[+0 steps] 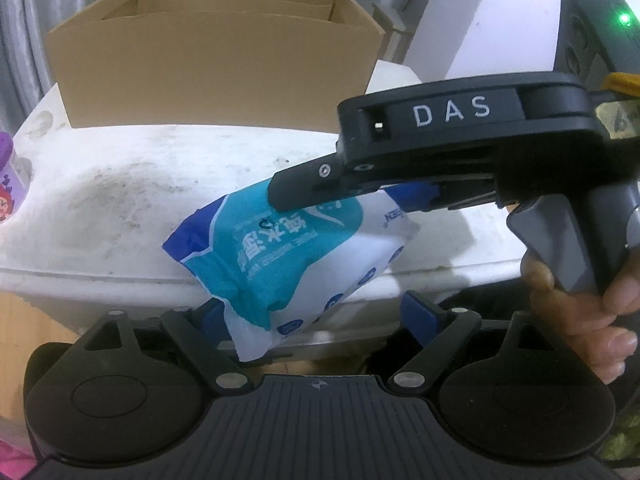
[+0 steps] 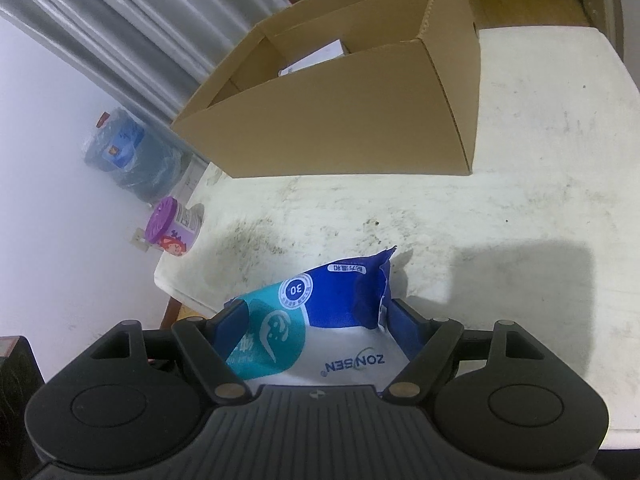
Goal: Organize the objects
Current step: 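Carry the wet-wipes pack with the right gripper over the cardboard box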
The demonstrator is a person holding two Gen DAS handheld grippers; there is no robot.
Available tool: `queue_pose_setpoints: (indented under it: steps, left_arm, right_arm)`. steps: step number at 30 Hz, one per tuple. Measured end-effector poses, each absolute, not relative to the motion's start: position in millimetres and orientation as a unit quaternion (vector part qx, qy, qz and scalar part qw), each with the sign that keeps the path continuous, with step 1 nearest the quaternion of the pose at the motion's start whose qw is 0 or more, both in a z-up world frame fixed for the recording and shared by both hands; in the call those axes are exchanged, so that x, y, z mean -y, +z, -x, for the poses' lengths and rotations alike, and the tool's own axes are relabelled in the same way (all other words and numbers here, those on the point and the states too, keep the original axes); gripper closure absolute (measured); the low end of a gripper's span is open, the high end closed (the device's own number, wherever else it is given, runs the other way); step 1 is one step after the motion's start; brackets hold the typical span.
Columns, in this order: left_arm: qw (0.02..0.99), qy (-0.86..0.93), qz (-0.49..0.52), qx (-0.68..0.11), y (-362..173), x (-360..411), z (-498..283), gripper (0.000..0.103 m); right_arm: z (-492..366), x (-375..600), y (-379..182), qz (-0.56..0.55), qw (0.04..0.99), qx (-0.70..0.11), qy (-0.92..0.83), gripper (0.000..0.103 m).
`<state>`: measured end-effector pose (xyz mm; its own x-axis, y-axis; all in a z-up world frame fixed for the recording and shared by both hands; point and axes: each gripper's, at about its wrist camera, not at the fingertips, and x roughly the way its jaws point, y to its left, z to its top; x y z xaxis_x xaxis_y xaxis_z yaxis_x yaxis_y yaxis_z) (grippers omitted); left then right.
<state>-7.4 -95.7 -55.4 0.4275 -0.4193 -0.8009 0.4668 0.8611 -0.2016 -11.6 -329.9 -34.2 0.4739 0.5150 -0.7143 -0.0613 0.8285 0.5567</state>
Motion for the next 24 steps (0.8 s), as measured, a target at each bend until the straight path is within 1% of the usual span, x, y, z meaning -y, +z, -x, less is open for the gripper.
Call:
queue_pose_setpoints:
  steps: [7,13,24]
  left_arm:
    - [0.844,-0.255,-0.029,-0.471,-57.5,100.0,1.5,0.011]
    - [0.847,-0.248,-0.022,-0.470,-60.5,103.5,-5.0,0.008]
    - [0.844,-0.248,-0.015,-0.474,-66.5,110.2,-3.6,0.006]
  right_arm:
    - [10.5,331.3,-36.3,-0.243,0.823,-0.482,0.176,0.023]
    - [8.9,331.8,-38.3,-0.249,0.821,-0.482,0.177,0.023]
    - [14.4,342.5,-37.1,-0.277,0.811,-0.483,0.178,0.023]
